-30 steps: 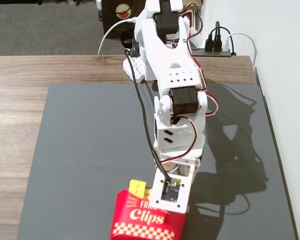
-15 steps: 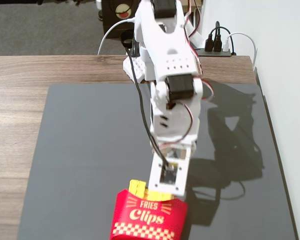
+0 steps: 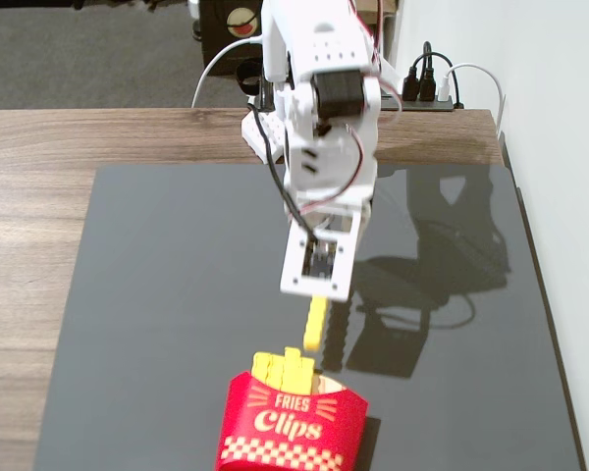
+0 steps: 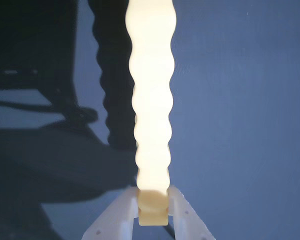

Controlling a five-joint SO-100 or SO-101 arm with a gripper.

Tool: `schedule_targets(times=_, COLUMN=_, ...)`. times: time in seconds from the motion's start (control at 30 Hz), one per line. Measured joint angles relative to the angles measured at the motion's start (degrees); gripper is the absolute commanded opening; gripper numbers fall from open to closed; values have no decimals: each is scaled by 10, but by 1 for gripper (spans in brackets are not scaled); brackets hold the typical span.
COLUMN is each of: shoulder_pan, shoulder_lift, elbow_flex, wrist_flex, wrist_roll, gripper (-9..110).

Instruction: Grab a fry

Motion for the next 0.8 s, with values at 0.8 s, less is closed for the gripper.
schedule_targets(times=0.8, shoulder_pan=145, shoulder_lift=176, elbow_flex=-146, wrist_flex=269, wrist_roll=-207, gripper=1)
